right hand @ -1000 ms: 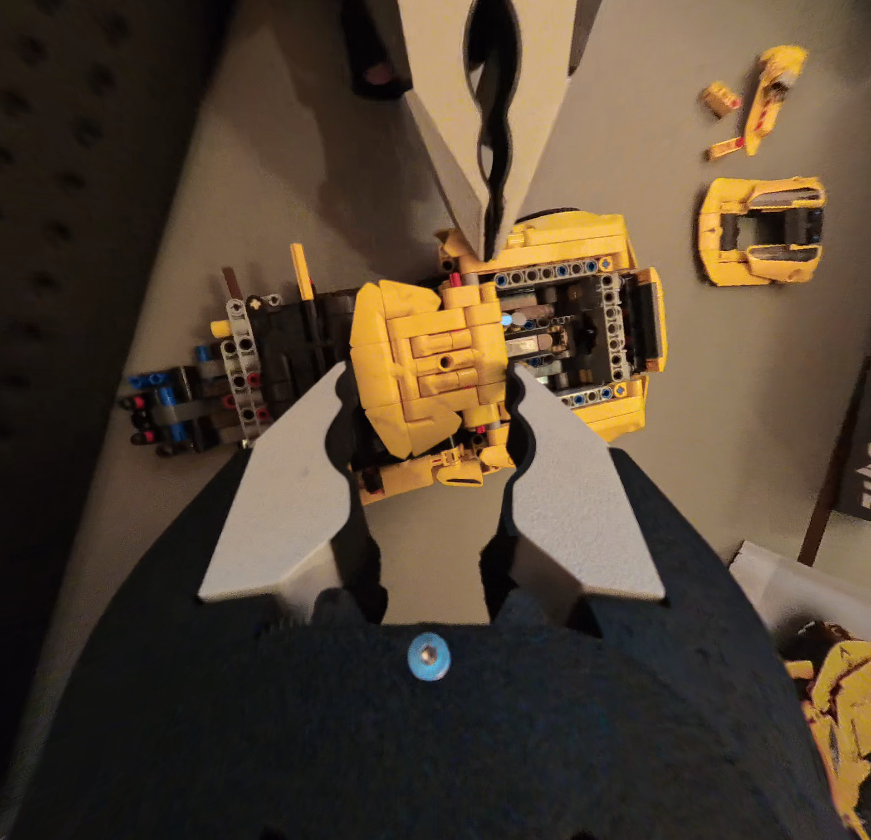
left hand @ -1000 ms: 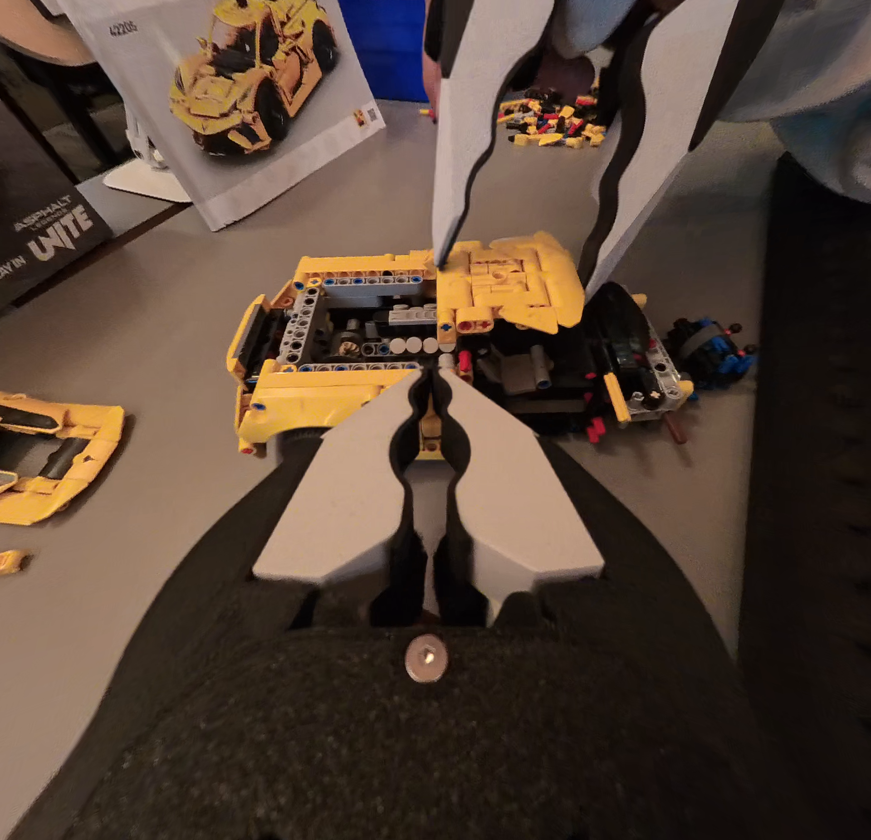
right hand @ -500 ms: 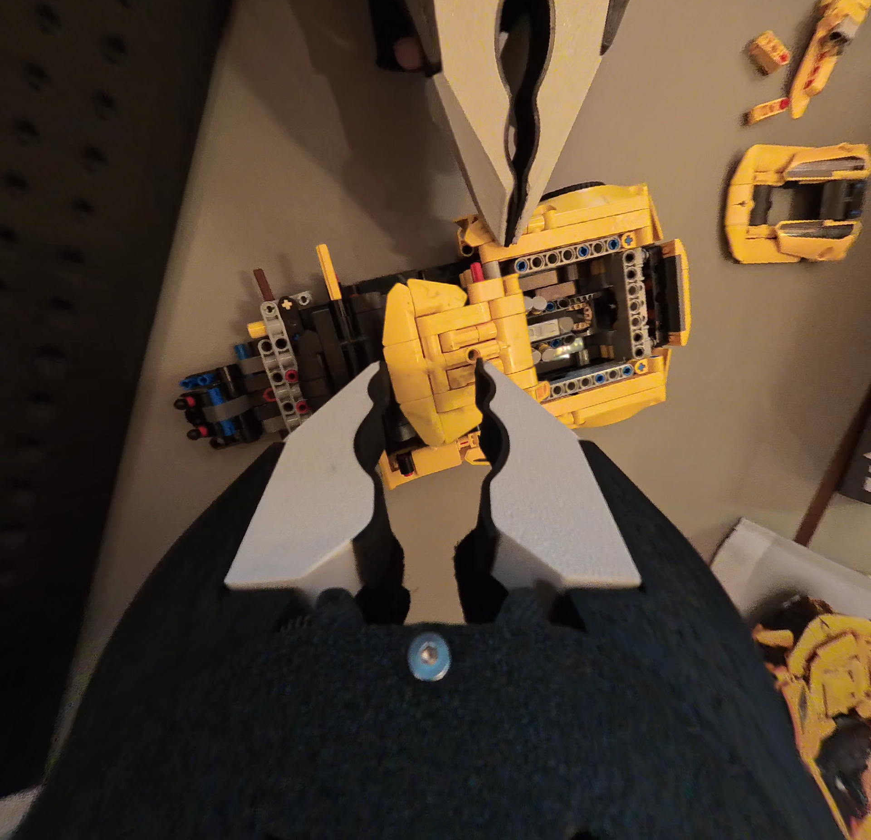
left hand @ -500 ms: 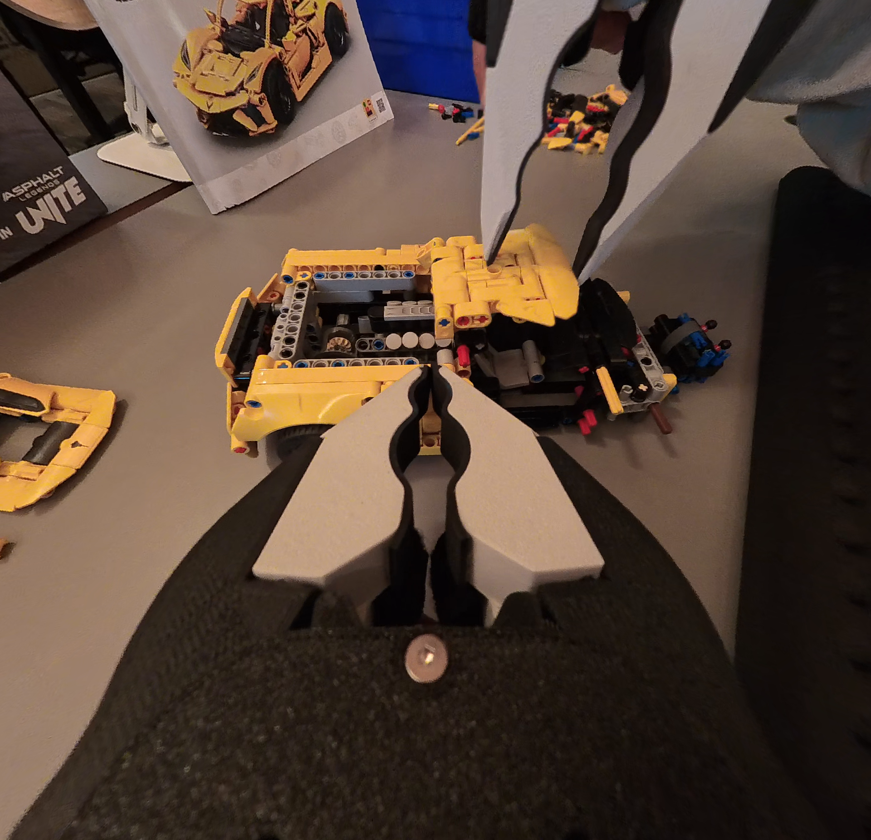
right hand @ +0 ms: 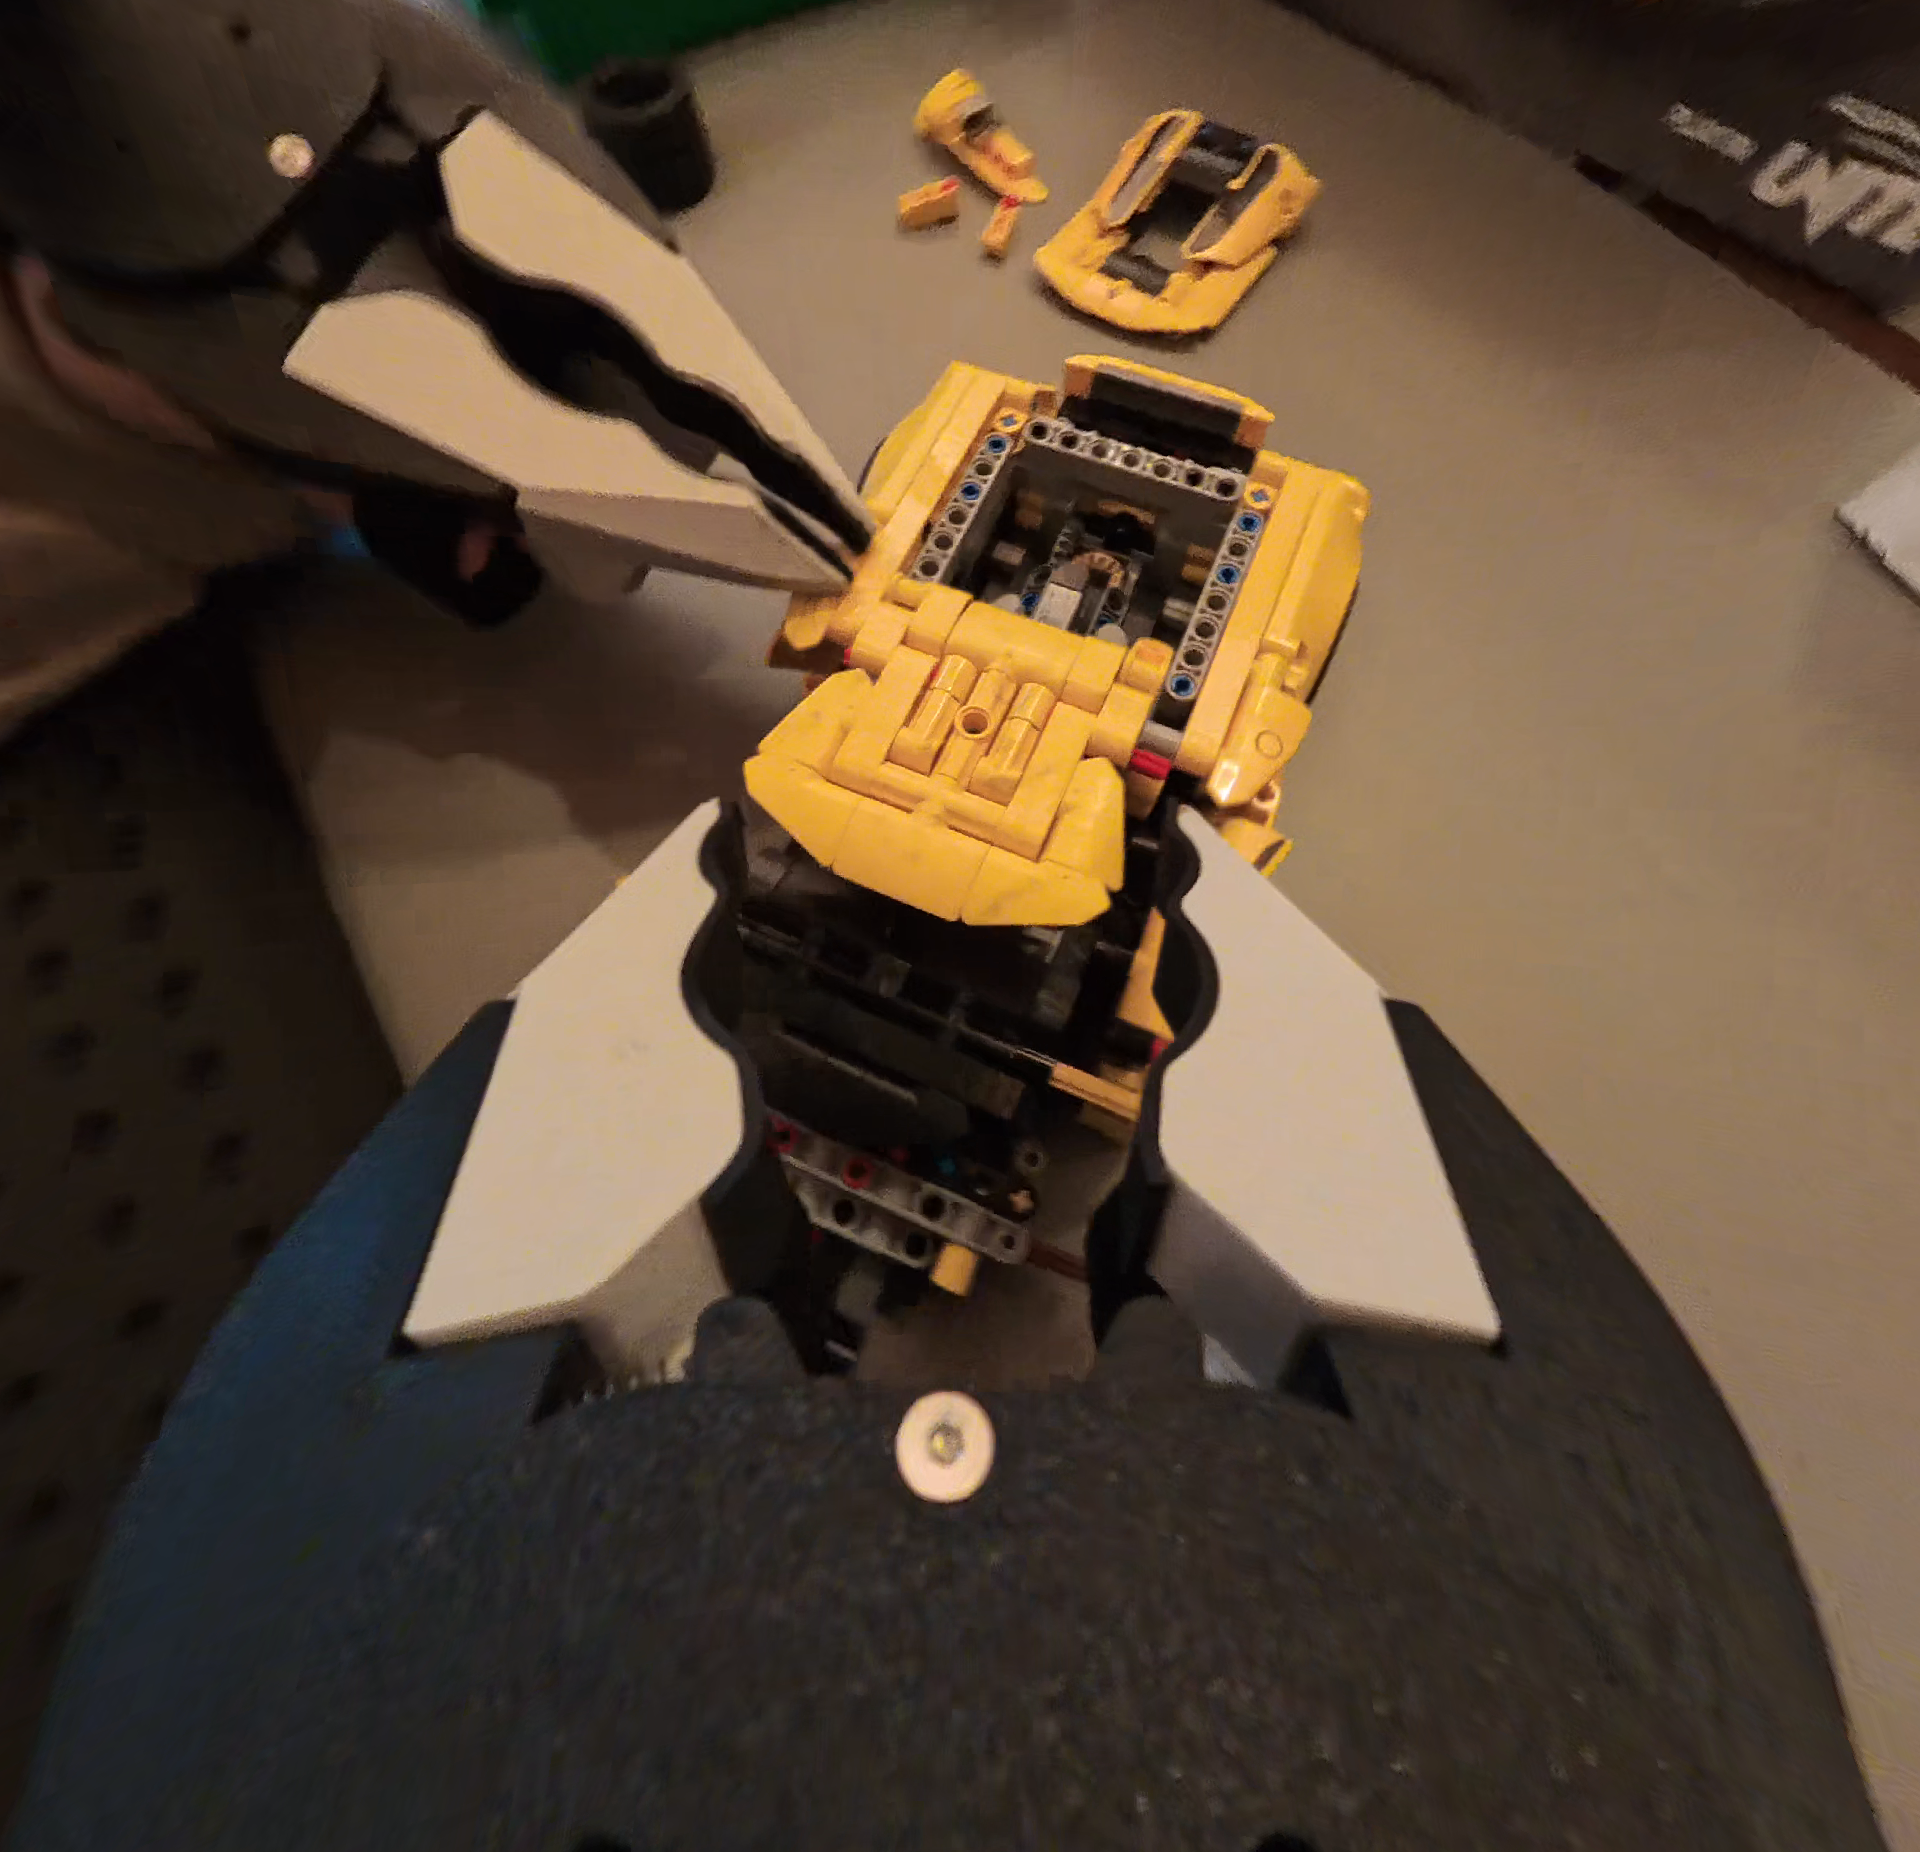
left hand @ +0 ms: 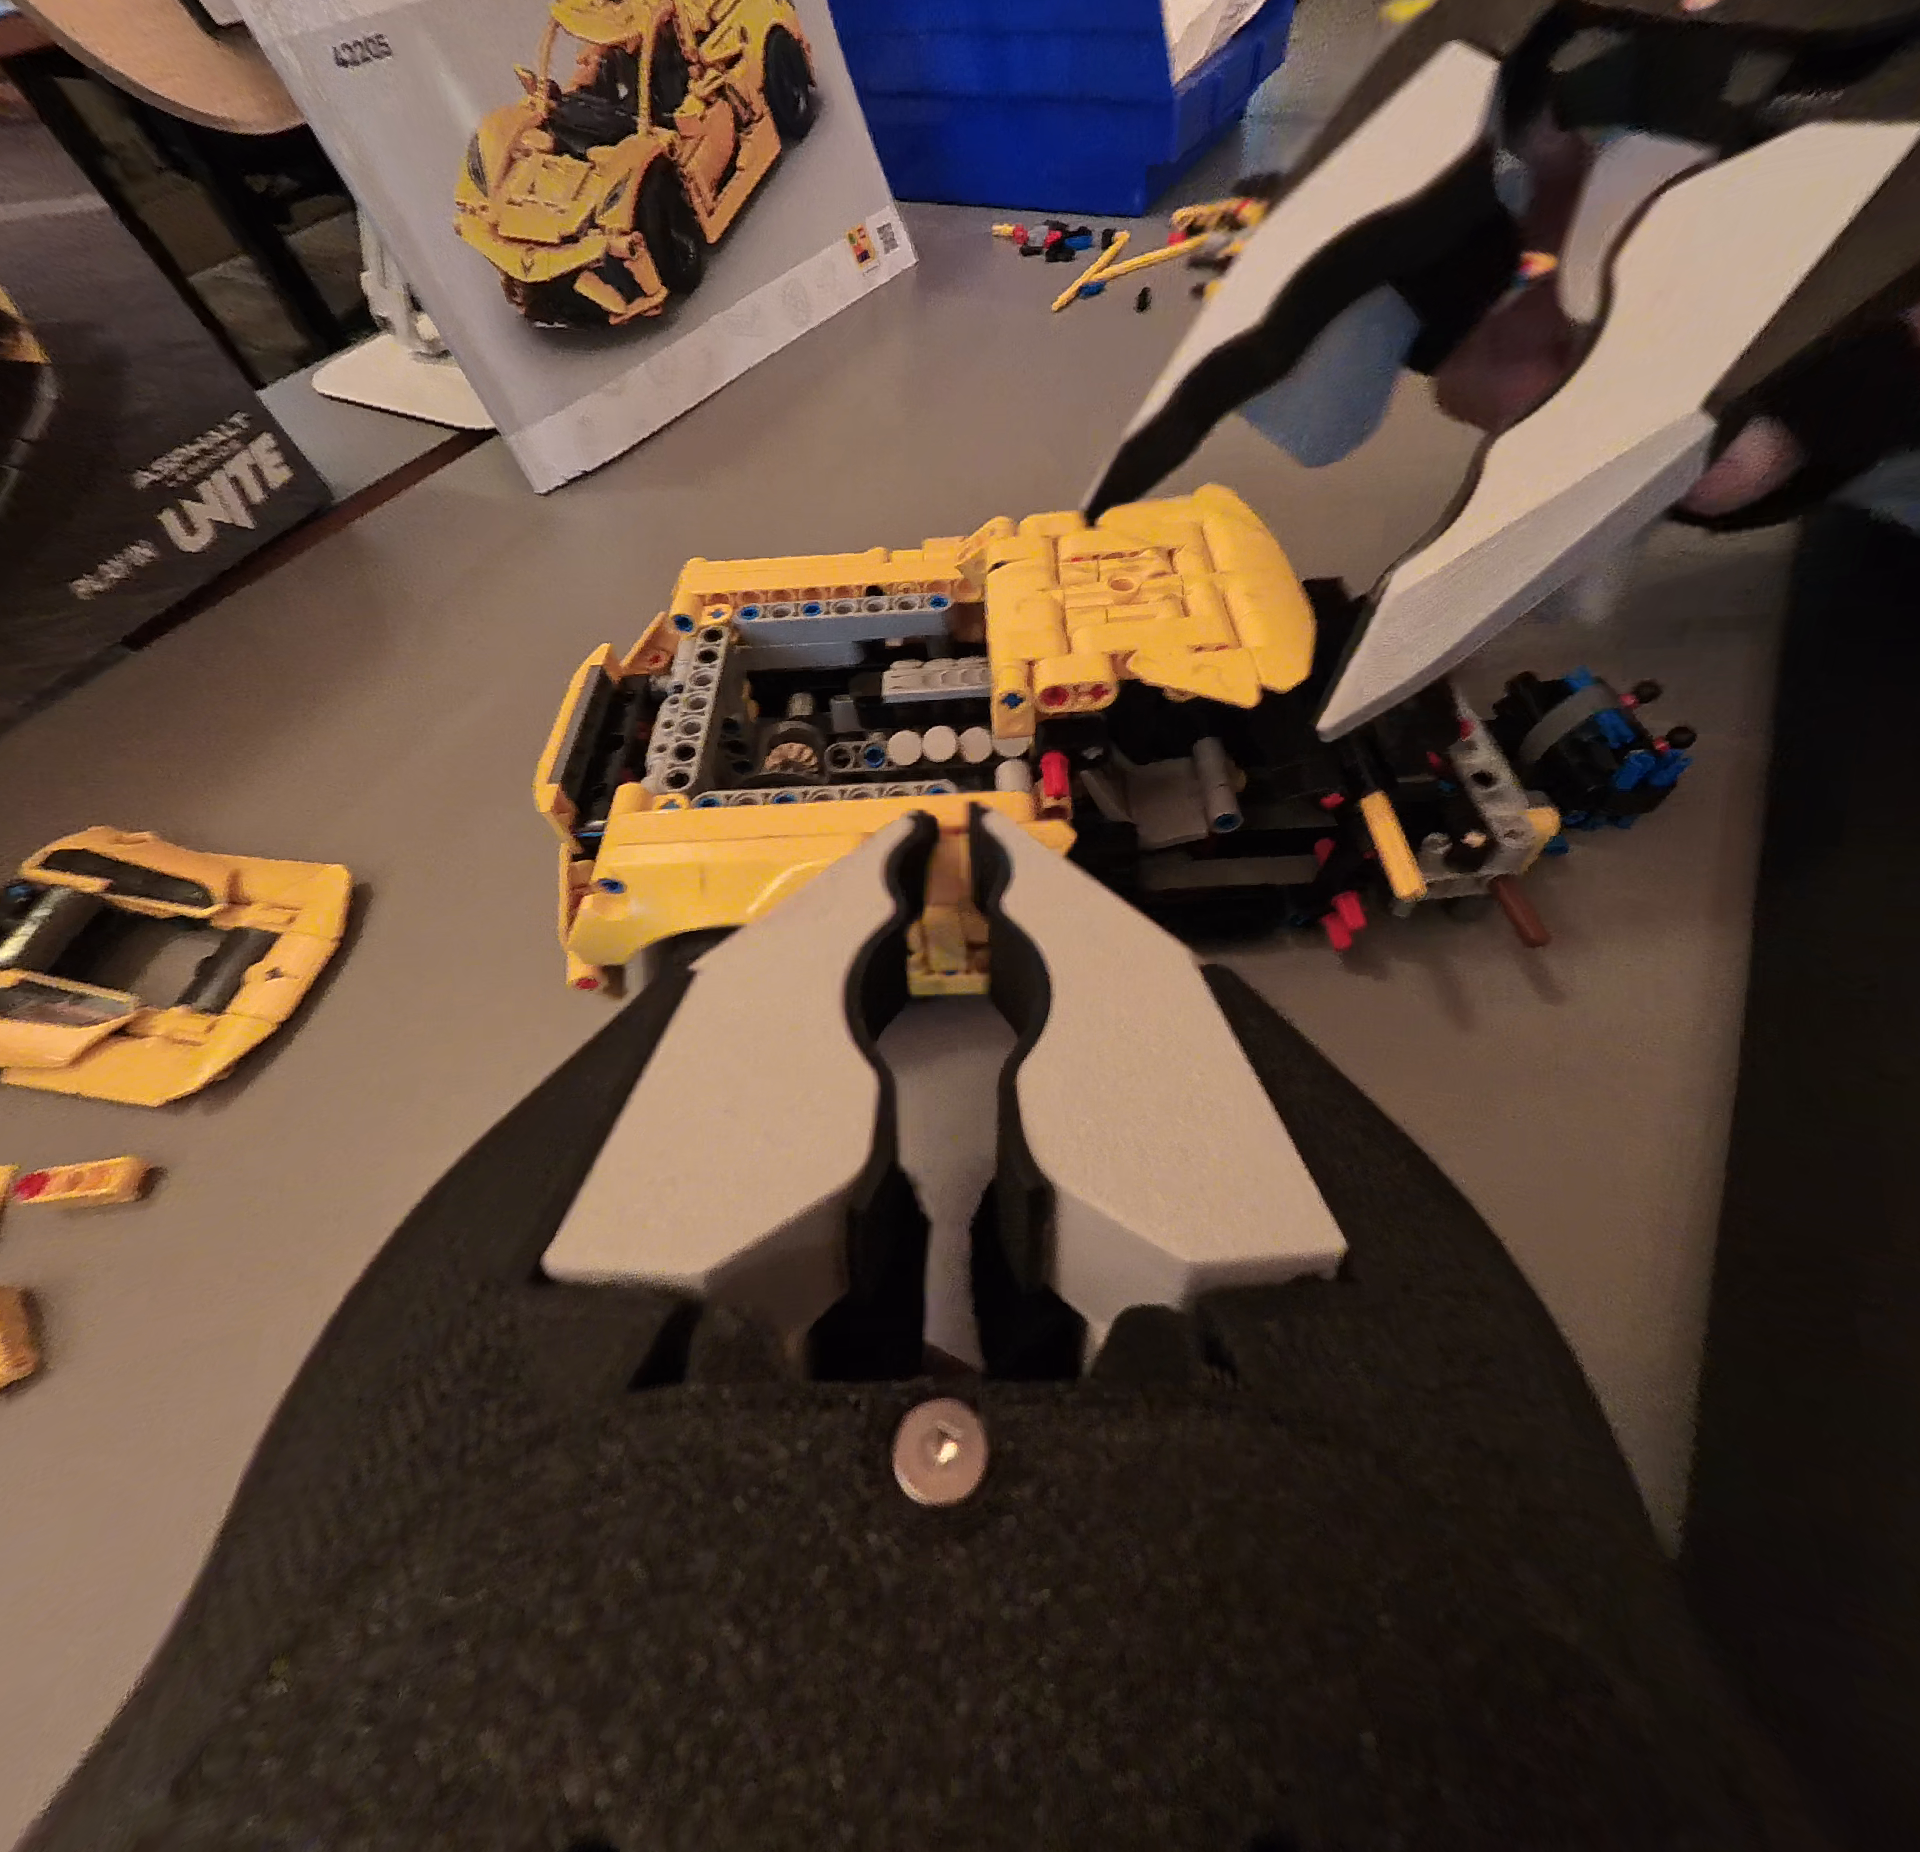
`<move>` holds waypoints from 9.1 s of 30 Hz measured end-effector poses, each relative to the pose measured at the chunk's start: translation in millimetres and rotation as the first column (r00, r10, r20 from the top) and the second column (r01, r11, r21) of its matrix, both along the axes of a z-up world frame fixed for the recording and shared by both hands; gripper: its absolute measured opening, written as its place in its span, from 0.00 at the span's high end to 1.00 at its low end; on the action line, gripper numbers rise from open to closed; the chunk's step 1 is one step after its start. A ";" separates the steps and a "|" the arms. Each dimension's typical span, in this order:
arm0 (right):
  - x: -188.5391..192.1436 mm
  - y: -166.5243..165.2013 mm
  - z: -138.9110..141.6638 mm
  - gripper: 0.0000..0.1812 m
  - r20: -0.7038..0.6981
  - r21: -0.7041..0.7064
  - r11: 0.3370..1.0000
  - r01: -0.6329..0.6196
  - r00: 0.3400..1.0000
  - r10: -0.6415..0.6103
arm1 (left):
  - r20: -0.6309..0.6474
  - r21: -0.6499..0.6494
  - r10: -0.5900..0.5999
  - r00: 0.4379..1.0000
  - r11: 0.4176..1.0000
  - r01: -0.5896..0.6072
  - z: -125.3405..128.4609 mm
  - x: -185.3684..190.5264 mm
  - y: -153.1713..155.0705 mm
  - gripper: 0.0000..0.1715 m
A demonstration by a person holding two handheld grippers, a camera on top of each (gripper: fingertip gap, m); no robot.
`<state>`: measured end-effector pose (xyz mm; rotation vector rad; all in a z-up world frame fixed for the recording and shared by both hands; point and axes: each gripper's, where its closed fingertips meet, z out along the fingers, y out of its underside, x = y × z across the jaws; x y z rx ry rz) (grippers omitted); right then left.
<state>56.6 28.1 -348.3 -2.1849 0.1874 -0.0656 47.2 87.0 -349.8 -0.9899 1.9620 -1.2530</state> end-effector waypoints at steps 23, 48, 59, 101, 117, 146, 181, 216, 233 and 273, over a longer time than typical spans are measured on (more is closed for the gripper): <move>3.4 13.9 10.1 0.67 -0.035 0.189 0.968 0.167 0.986 -0.163 | -0.012 0.003 0.066 0.998 0.998 -0.066 -3.7 6.9 5.4 0.71; 30.9 15.1 29.6 0.85 -0.230 0.339 0.657 -0.673 0.618 0.752 | -0.005 -0.002 0.064 0.998 0.998 -0.064 -2.1 6.2 4.2 0.71; 21.2 18.1 7.7 0.76 -0.391 0.244 0.725 -0.645 0.618 0.682 | -0.003 0.001 0.070 0.998 0.998 -0.070 -2.3 6.0 2.9 0.71; 6.2 43.7 26.4 0.78 -0.276 0.018 0.727 -0.686 0.696 0.663 | -0.023 -0.049 0.070 0.997 0.996 -0.071 -0.4 6.9 5.1 0.75; 2.3 20.3 35.9 0.59 -0.042 0.039 0.820 -0.570 0.819 0.572 | 0.036 -0.019 0.018 0.999 1.000 -0.017 10.6 4.7 -2.6 0.85; 46.6 11.1 21.9 0.87 -0.118 0.269 0.650 -0.711 0.646 0.754 | -0.102 -0.221 -0.231 0.968 0.954 0.205 24.3 16.2 -31.4 0.91; 184.4 -187.7 30.7 0.96 -0.523 -0.113 0.980 -0.165 0.848 0.082 | 0.028 -0.235 -0.132 0.991 0.963 0.135 40.9 27.9 -32.1 0.94; 52.9 -11.5 75.2 0.97 -0.459 0.332 0.935 -0.123 0.845 0.274 | 0.573 0.732 -0.089 0.815 0.503 -0.460 68.4 76.9 -69.8 0.89; 79.6 -33.0 75.6 0.97 -0.661 0.338 0.941 -0.033 0.703 0.262 | 0.541 0.758 -0.040 0.840 0.456 -0.466 68.7 69.5 -29.6 1.00; 62.6 -66.0 153.5 0.97 -0.367 0.892 0.430 0.140 0.780 0.507 | 0.169 -0.750 -0.207 0.964 0.608 0.262 154.9 71.4 -135.6 0.98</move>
